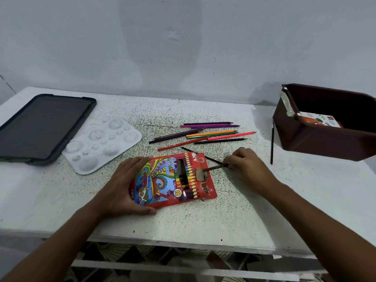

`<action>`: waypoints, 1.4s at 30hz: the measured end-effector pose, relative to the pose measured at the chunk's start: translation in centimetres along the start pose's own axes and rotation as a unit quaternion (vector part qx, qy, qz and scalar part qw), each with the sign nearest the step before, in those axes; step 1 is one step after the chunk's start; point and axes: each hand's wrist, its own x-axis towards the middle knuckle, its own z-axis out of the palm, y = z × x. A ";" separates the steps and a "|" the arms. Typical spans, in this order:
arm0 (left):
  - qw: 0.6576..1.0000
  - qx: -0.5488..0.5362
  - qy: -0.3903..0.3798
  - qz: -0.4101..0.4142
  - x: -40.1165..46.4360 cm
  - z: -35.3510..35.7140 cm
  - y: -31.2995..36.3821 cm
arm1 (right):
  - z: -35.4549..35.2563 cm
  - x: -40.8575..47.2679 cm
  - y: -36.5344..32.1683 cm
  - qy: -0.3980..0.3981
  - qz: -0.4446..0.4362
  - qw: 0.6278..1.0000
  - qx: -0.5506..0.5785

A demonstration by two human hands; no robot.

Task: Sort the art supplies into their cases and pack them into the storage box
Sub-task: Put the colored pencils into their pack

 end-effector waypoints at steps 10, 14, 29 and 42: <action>1.000 0.004 0.003 0.014 0.1 -0.2 0.3 | 2.4 1.3 -5.4 -0.043 0.007 0.989 0.142; 1.000 0.005 0.004 0.019 0.1 -0.2 0.3 | 2.5 1.3 -5.4 -0.057 0.044 0.984 0.161; 1.000 0.008 0.008 0.024 0.2 -0.2 0.4 | -0.1 4.5 6.2 -0.001 0.193 0.981 -0.021; 1.000 0.005 0.010 0.027 0.0 0.0 -0.1 | -0.4 2.6 6.1 0.068 0.208 0.976 -0.005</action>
